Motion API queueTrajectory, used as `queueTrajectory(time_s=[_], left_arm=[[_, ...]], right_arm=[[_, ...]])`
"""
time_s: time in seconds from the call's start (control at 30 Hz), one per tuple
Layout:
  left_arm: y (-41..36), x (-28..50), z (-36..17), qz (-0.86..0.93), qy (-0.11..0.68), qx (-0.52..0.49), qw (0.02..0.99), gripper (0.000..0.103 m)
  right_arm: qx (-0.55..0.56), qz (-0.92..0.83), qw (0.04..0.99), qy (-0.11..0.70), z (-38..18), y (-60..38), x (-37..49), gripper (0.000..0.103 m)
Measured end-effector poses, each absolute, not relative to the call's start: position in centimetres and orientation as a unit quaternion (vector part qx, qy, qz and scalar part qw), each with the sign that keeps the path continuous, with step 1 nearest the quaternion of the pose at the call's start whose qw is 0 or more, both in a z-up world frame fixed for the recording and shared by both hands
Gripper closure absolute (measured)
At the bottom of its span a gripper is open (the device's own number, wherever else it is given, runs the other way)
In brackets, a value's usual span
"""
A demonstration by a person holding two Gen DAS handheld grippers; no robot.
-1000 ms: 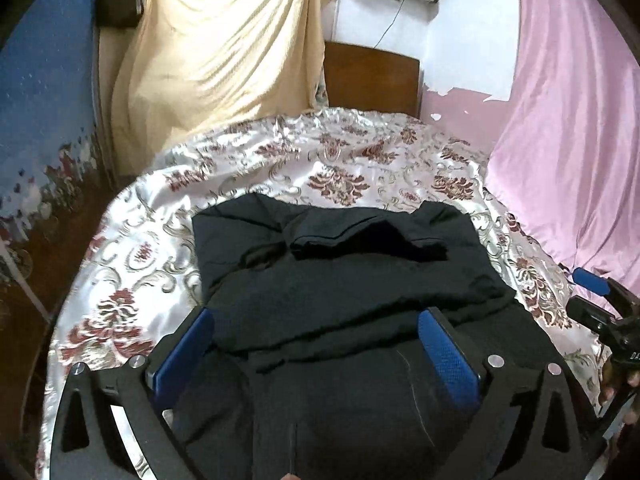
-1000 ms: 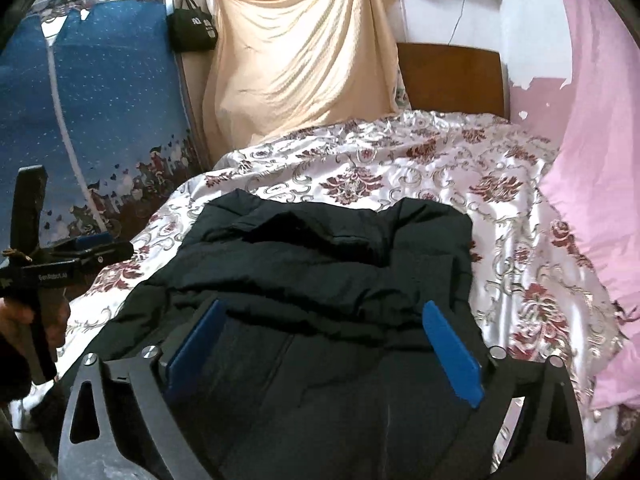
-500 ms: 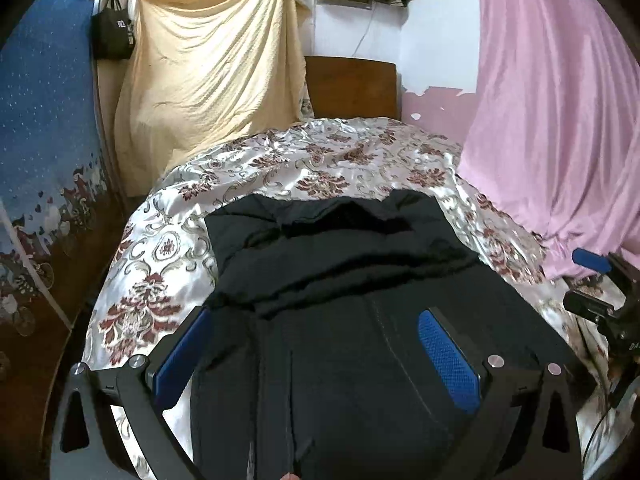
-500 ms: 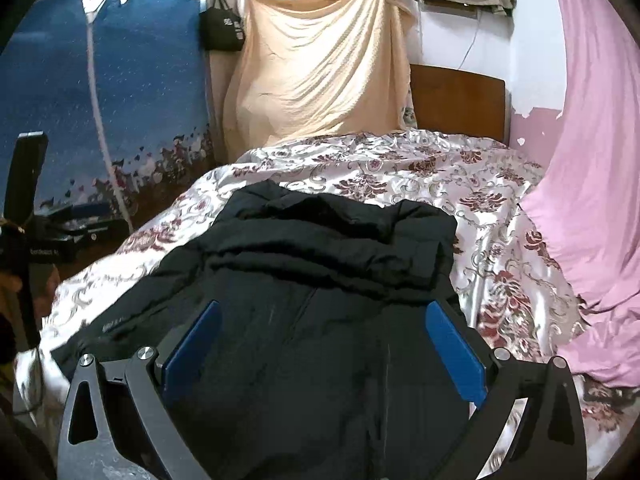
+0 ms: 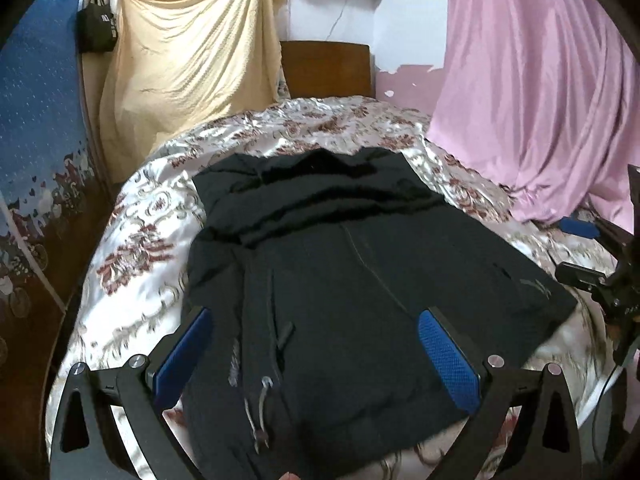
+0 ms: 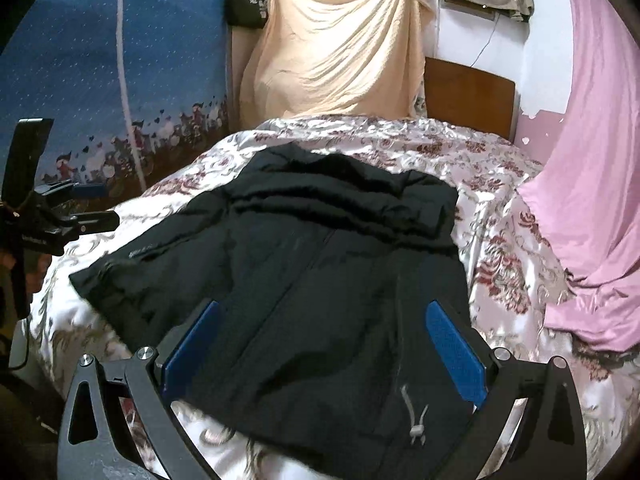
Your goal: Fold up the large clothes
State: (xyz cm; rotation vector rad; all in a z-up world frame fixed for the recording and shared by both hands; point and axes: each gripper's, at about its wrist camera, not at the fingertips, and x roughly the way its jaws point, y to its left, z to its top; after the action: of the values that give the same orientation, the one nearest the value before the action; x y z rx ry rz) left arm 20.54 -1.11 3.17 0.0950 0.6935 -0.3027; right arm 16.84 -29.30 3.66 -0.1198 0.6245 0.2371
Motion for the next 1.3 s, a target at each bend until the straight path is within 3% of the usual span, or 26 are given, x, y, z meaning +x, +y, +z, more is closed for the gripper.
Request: queueTrajectory(time_s=[0.3,0.63,1.1,1.13,1.3], left_arm=[[-1.4,16.9,-0.4,-0.192,0.369,0.074,0.906,0.000],[-1.5,15.5,-4.5,-0.179,0.419,0.183,0.871,0.000],[-0.6,17.6,-4.6,-0.108,0.415,0.213,0.878,0.000],[-0.6,17.5,-4.5,-0.102,0.408,0.215,0.881,0.001],[-0.9,17.3,-4.0,-0.106,0.392,0.222,0.887,0.028]], right_arm=[[-0.095,0.131,0.922,0.352,0.1,-28.2,13.9,0.002],[-0.130,0.139,0.898,0.397,-2.9,-27.2,12.7,0.002],[-0.175,0.112,0.886,0.414,-3.8,-27.9,13.1,0.002],[-0.182,0.109,0.883,0.418,-3.8,-28.0,13.2,0.002],[-0.199,0.101,0.863,0.453,-3.9,-28.9,14.4,0.003]])
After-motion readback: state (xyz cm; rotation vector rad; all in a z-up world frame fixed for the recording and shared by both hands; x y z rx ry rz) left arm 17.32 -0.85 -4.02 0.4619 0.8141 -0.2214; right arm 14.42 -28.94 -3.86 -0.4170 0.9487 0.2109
